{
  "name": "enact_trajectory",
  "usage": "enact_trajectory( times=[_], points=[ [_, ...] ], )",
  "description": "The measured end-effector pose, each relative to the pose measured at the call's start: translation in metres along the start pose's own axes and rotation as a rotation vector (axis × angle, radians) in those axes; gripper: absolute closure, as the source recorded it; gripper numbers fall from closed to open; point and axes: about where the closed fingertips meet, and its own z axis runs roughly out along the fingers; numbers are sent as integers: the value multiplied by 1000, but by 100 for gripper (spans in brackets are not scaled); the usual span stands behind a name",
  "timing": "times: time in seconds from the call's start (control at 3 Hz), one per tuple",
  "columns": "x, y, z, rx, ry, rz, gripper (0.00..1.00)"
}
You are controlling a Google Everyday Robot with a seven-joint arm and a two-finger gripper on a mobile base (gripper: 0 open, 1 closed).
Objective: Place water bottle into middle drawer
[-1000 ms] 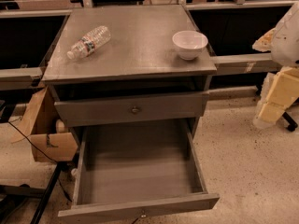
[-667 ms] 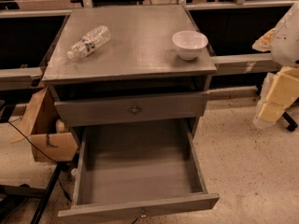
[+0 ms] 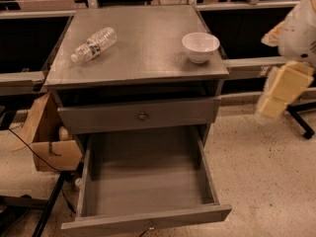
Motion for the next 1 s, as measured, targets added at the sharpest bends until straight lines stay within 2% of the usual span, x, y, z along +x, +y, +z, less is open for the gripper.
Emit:
enact_trajectory(
  times=[0.33,1.0],
  points=[
    [-33,-10,6,15,-51,-52,0],
    [-137,-25,12,23,-218,-292,0]
  ],
)
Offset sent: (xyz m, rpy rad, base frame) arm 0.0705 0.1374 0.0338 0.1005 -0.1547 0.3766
